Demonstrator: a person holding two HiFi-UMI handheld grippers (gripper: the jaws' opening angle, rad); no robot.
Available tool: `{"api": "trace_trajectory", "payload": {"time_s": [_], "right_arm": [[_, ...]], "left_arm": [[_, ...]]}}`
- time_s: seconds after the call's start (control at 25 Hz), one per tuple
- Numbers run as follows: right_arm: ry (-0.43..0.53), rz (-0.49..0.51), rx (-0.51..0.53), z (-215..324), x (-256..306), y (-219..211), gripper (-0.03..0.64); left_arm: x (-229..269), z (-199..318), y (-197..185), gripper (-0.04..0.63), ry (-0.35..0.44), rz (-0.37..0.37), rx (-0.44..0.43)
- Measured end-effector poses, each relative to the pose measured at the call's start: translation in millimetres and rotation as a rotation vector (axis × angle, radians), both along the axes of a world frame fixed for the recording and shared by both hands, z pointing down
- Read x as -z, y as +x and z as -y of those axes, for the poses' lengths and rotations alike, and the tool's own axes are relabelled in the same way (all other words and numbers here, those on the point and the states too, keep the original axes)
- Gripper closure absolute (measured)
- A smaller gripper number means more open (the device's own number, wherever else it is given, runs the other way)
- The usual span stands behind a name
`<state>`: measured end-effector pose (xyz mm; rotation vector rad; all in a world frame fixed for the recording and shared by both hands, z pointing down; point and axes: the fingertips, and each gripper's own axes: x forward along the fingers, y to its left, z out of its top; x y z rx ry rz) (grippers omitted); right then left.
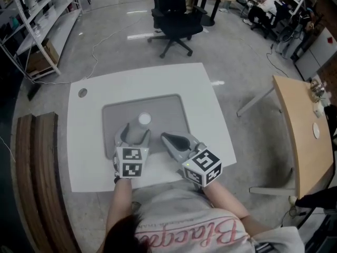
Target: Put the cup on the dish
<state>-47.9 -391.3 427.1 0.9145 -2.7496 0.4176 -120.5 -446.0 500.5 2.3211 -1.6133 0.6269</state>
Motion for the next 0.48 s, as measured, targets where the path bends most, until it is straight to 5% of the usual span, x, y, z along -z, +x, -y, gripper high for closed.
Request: {"api": "trace_trajectory", "payload": {"time_s": [0.24,0.48], "right_arm": [[0.029,0.006,0.025,-6.5,7.0,-3.1,0.618],[0.051,0.015,0.021,-8.5,14.9,0.7,0.618]], "left_arm": [[48.6,-26.0,-2.5,0.335,0.103,-0.073,-0.011],[89.9,-41.5,-19.0,0.597,0.23,-0.091,0.053]]}}
